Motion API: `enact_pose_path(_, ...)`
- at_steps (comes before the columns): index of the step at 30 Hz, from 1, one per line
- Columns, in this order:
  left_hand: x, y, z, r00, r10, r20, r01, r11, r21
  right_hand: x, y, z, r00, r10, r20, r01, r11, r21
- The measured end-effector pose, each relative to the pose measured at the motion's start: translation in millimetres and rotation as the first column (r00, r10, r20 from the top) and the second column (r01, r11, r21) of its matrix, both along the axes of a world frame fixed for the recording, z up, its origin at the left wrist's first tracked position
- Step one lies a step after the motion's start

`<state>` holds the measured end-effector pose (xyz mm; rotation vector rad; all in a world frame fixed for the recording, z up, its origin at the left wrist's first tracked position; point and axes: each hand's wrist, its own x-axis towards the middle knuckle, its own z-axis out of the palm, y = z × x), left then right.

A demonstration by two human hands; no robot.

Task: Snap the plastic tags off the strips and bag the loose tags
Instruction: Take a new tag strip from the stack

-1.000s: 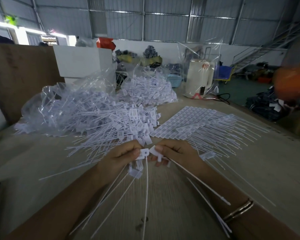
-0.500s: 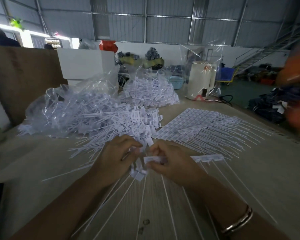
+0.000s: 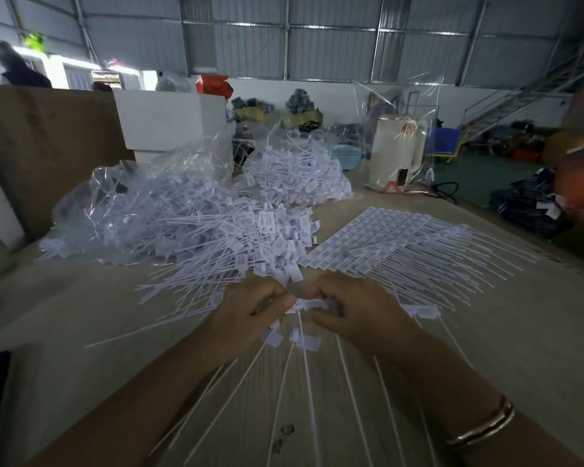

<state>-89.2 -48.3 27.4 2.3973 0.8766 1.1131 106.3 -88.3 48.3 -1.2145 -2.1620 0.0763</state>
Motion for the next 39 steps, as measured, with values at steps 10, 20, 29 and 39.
enact_pose_path(10, -28.0, 12.7, 8.1, 0.991, -0.128, 0.028, 0.124, 0.986, 0.112, 33.7, 0.3, 15.5, 0.917, -0.078, -0.391, -0.013, 0.974, -0.225)
enact_pose_path(20, -5.6, 2.9, 5.0, 0.992, 0.086, -0.095, -0.075, 0.991, 0.112, -25.3, 0.4, -5.9, 0.987, 0.042, -0.154, -0.058, 0.993, -0.101)
enact_pose_path(29, -7.0, 7.2, 0.7, 0.995, 0.093, -0.040, -0.094, 0.995, -0.043, -2.2, 1.4, -1.6, 1.000, -0.023, 0.000, 0.023, 0.996, -0.090)
enact_pose_path(39, -19.1, 7.4, 4.7, 1.000, -0.014, -0.002, 0.014, 0.996, 0.091, 19.9, 10.2, 3.4, 0.978, -0.101, -0.185, 0.079, 0.989, -0.122)
